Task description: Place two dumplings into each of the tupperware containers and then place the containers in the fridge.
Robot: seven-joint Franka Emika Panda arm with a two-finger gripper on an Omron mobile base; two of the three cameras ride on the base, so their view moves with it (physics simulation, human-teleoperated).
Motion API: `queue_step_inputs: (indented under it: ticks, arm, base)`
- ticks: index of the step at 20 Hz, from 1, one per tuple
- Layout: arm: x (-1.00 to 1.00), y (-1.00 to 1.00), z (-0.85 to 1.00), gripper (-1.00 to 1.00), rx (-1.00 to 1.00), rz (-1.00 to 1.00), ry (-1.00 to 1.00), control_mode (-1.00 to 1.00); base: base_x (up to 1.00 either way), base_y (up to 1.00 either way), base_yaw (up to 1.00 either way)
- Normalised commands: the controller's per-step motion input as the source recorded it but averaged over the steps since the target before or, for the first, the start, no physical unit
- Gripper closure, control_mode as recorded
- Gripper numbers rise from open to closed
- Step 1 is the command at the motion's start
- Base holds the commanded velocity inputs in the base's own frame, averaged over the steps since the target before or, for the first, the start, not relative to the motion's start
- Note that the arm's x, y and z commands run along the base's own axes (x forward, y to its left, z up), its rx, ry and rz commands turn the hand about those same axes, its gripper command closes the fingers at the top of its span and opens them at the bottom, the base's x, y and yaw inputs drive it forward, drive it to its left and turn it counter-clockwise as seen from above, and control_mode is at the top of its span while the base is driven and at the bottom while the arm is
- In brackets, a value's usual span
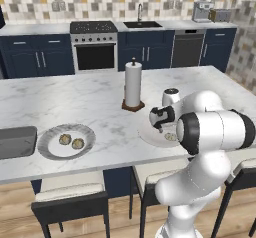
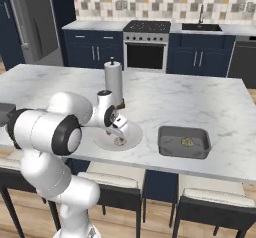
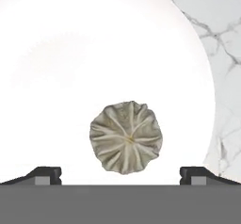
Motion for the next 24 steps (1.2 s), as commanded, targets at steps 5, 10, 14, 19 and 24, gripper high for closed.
queue_step_inputs:
  ticks: [5, 10, 14, 19, 24]
  arm:
    - [0.28, -0.16, -0.29, -1.0, 0.0, 0.0, 0.04, -1.0]
    - [-0.22, -0.26, -0.16, -1.0, 0.0, -0.04, 0.0, -1.0]
    - [-0.35, -0.11, -0.21, -1.0, 0.0, -0.03, 0.0, -1.0]
    - [-0.04, 0.06, -0.12, -1.0, 0.0, 0.0, 0.0, -1.0]
    - [0.0, 0.23, -0.2, -1.0, 0.0, 0.0, 0.0, -1.0]
  base:
    - [0.0, 0.0, 0.0]
    - [0.0, 0.0, 0.0]
    - [0.0, 0.0, 0.0]
    - [0.0, 0.0, 0.0]
    - [0.0, 0.0, 0.0]
